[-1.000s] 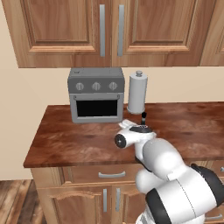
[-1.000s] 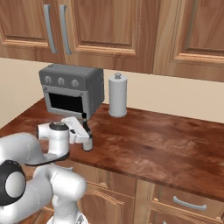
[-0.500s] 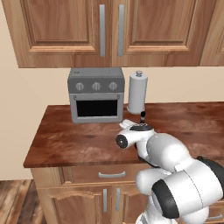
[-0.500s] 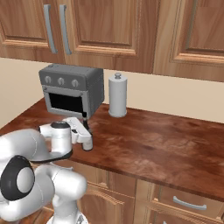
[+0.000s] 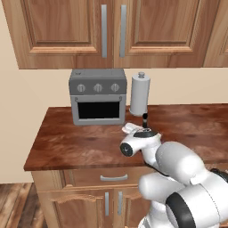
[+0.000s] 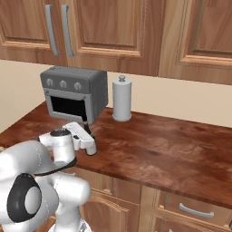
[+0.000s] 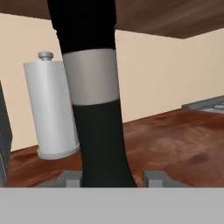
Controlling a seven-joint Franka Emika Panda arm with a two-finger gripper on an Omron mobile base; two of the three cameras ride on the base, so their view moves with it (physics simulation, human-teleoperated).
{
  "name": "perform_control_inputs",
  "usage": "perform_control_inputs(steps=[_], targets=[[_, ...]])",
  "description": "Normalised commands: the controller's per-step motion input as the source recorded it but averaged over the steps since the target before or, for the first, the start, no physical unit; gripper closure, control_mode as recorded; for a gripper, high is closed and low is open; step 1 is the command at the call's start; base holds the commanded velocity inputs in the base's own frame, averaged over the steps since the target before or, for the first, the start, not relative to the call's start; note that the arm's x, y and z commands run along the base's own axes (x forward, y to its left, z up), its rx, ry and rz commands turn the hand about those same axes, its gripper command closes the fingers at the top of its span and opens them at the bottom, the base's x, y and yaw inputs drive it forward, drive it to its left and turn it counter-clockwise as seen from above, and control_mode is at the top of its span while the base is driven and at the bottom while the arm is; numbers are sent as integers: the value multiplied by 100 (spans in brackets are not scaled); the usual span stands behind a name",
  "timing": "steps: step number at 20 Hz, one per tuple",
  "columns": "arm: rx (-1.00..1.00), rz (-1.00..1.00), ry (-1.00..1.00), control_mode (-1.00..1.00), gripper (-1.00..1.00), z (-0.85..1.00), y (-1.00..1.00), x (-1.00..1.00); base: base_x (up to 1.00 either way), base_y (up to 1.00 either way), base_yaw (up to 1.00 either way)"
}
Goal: There is a wine glass and glass cup on the dining counter. Place the wine bottle next to the wine glass and the juice bottle next to the glass cup.
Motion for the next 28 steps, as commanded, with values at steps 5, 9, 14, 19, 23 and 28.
perform_control_inputs(steps=[5, 9, 14, 19, 23, 28], targets=[[0, 9, -2, -100, 100, 50, 8, -32, 0, 0, 0], [0, 1, 1, -100, 100, 57, 14, -35, 0, 0, 0], [0, 0, 9, -100, 100, 48, 12, -41, 0, 0, 0], [0, 0, 9, -100, 100, 25, 12, -59, 0, 0, 0], [0, 0, 1, -100, 100, 15, 5, -60, 0, 0, 0], [0, 0, -2, -100, 100, 12, 0, -40, 0, 0, 0]])
